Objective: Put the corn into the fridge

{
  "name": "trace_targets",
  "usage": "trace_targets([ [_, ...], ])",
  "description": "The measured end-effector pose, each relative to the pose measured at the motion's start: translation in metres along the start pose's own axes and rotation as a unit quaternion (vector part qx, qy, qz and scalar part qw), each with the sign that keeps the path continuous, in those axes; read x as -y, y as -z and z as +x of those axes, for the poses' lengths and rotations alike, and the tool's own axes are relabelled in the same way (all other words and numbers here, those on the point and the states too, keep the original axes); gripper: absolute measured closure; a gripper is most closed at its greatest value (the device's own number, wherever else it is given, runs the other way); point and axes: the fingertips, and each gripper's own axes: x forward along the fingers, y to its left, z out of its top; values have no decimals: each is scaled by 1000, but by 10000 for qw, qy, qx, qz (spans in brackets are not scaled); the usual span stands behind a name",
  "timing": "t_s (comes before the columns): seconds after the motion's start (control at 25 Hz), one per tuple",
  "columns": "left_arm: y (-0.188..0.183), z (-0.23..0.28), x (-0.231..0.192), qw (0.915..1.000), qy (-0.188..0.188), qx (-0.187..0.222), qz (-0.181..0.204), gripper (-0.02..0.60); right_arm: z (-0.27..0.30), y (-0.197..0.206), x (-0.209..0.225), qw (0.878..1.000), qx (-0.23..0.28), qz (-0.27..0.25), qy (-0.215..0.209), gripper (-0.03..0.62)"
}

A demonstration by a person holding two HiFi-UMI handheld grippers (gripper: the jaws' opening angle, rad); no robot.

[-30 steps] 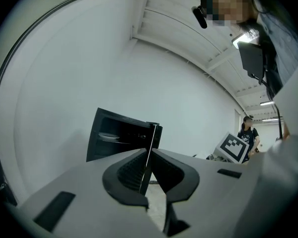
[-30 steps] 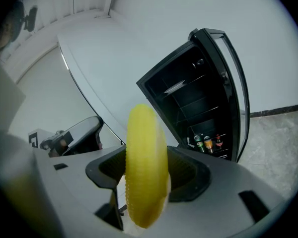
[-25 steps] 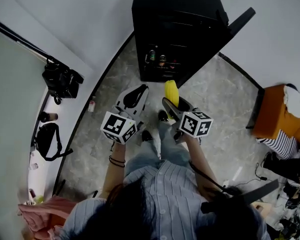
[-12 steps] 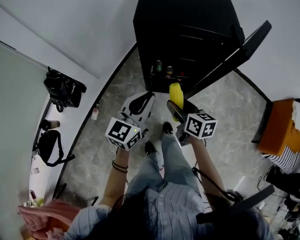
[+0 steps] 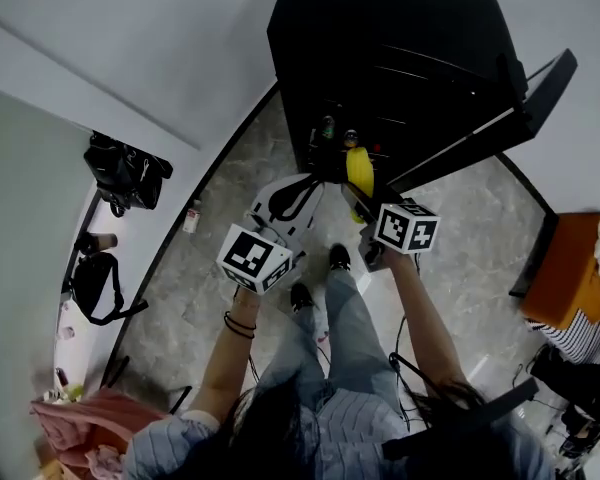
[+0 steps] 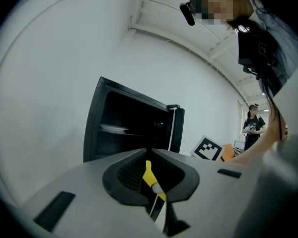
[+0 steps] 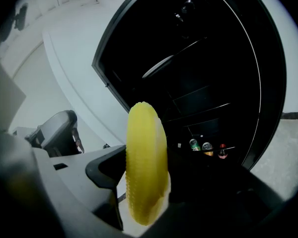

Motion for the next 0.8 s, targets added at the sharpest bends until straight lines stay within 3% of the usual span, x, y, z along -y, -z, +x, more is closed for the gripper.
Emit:
trace_targets([
  [0.36, 12, 22, -11, 9999, -40, -97, -18, 561, 43, -30, 41, 9995, -173, -250, 110, 342],
  [0.8, 16, 37, -23, 9998, -82, -191, -1, 561, 99, -70, 78, 9823, -547, -1633, 734, 342],
])
